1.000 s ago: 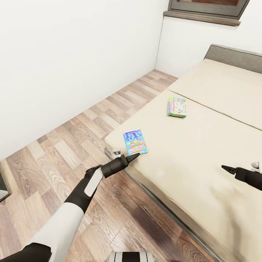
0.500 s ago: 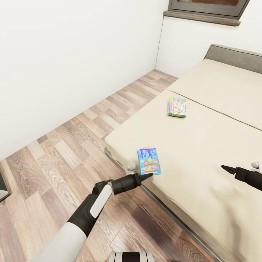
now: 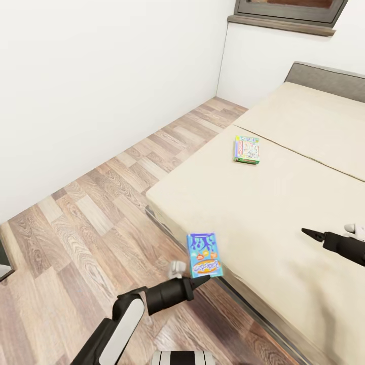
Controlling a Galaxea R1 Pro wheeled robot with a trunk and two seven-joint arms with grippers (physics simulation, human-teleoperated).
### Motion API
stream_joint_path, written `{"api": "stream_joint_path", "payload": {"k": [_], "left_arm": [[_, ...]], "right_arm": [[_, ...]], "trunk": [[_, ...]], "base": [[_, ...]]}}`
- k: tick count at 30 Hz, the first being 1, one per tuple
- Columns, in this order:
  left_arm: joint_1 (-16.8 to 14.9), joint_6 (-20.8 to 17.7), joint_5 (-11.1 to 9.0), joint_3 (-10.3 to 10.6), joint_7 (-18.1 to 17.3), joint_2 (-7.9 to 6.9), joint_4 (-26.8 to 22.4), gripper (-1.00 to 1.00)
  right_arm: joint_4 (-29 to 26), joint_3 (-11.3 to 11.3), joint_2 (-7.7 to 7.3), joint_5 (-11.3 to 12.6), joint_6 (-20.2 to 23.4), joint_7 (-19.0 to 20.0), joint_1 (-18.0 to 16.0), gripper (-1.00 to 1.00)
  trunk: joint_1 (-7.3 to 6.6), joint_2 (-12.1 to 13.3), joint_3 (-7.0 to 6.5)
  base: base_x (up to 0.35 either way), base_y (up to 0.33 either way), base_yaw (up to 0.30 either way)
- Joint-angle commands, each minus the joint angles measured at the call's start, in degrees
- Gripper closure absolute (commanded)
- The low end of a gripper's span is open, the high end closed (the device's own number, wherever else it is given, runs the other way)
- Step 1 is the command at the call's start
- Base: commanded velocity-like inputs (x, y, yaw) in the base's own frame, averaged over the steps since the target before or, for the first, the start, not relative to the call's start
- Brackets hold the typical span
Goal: Put all the toys in the child's room - the three board games (two on the bed and one on the table), the two jigsaw puzzles on the table, and the tennis ball on the table - inside the toy box on the table in the child's room.
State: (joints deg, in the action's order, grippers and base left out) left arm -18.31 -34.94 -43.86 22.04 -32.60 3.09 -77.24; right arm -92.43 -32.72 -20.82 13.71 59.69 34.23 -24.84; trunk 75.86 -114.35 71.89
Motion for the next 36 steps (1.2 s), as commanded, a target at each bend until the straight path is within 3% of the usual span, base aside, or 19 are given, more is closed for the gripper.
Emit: {"api": "stream_joint_path", "payload": {"k": [1, 5, 9, 18, 22, 36], "left_arm": [[0.00, -0.44, -0.45, -0.03, 0.07, 0.01, -0.05, 1.00], [1.82, -0.68, -0.93, 0.16, 4.29, -0.47, -3.71, 1.00], [2.60, -0.79, -1.16, 0.38, 5.98, -0.69, -5.79, 1.00], [4.28, -0.51, -1.29, 0.48, 7.03, -0.82, -9.56, 1.00], [4.52, -0.44, -1.30, 0.33, 7.13, -0.83, -9.89, 1.00], [4.72, -0.39, -1.29, 0.15, 7.53, -0.76, -9.77, 1.00]], "right_arm": [[-0.01, -0.08, 0.00, -0.18, 0.31, 0.37, -0.05, -1.00], [-0.02, -0.02, -0.04, -0.18, 0.31, 4.52, -0.04, -1.00], [-0.03, 0.86, -0.04, -0.18, 0.31, 6.39, -0.03, -1.00], [-0.02, 8.65, 0.44, -0.25, 0.31, 7.52, 0.02, -1.00], [-0.02, 10.93, 0.82, -0.31, 0.31, 7.62, 0.04, -1.00], [-0.03, 12.01, 1.09, -0.32, 0.31, 7.69, 0.05, -1.00]], "trunk": [[-0.01, -0.01, 0.03], [-0.01, -0.01, 0.03], [-0.88, 1.59, -0.69], [-2.86, 5.20, -2.30], [-3.74, 6.80, -3.06], [-6.81, 12.42, -6.43]], "base": [[0.000, 0.000, 0.000], [0.000, 0.000, 0.000], [0.000, 0.000, 0.000], [0.000, 0.000, 0.000], [0.000, 0.000, -0.005], [0.000, 0.000, -0.057]]}}
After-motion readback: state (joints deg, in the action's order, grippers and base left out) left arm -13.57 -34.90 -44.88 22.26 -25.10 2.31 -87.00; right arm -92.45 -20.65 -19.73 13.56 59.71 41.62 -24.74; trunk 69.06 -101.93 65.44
